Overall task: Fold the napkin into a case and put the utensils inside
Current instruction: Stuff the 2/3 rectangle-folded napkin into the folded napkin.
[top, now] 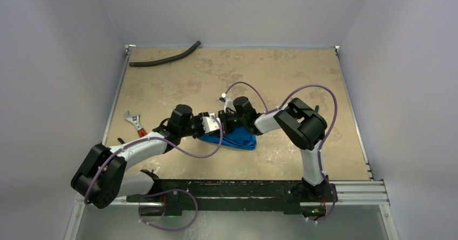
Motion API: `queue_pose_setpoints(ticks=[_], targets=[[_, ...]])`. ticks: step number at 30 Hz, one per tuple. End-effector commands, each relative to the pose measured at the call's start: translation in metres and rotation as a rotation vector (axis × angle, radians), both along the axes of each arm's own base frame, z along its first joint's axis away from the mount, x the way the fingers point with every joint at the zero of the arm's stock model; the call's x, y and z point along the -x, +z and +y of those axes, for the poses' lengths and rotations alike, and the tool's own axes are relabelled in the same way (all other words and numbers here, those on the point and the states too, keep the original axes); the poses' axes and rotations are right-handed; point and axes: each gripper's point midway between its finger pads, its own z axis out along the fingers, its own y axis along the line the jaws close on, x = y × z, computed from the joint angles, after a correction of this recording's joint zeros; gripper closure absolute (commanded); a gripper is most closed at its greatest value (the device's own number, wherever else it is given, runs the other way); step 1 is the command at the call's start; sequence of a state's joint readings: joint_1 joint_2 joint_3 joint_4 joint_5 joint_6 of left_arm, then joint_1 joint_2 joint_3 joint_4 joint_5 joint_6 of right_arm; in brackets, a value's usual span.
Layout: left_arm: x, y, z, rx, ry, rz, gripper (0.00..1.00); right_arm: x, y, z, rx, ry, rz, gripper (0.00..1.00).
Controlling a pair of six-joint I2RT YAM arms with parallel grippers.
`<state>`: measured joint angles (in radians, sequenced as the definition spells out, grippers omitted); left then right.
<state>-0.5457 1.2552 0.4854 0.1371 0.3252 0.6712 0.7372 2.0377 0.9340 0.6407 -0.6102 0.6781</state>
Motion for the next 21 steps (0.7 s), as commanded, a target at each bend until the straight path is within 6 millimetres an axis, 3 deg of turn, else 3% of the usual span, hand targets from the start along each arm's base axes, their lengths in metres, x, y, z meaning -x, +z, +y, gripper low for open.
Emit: queue_pose_setpoints(ticks=[1,6,10,13,15,18,21], targets=[[-0.002,0.010,-0.008,0.005,-0.084,-0.113,0.60,0.024,-0.064,-0.034,0.215,-0.014,0.131,1.00],[-0.002,0.015,-0.004,-0.025,-0.103,-0.163,0.56,0.026,-0.065,-0.033,0.210,-0.003,0.142,1.00],[-0.006,0.049,-0.005,0.033,-0.071,-0.223,0.46,0.027,-0.069,-0.032,0.212,0.004,0.151,1.00],[-0.002,0.063,-0.008,0.072,-0.076,-0.235,0.42,0.027,-0.069,-0.031,0.210,0.009,0.154,1.00],[0.008,0.059,-0.011,0.071,-0.131,-0.208,0.40,0.027,-0.070,-0.031,0.210,0.011,0.155,1.00],[0.023,0.039,-0.012,0.029,-0.210,-0.167,0.19,0.027,-0.069,-0.031,0.208,0.011,0.156,1.00],[0.021,0.019,-0.007,-0.032,-0.212,-0.154,0.12,0.028,-0.068,-0.032,0.208,0.009,0.158,1.00]])
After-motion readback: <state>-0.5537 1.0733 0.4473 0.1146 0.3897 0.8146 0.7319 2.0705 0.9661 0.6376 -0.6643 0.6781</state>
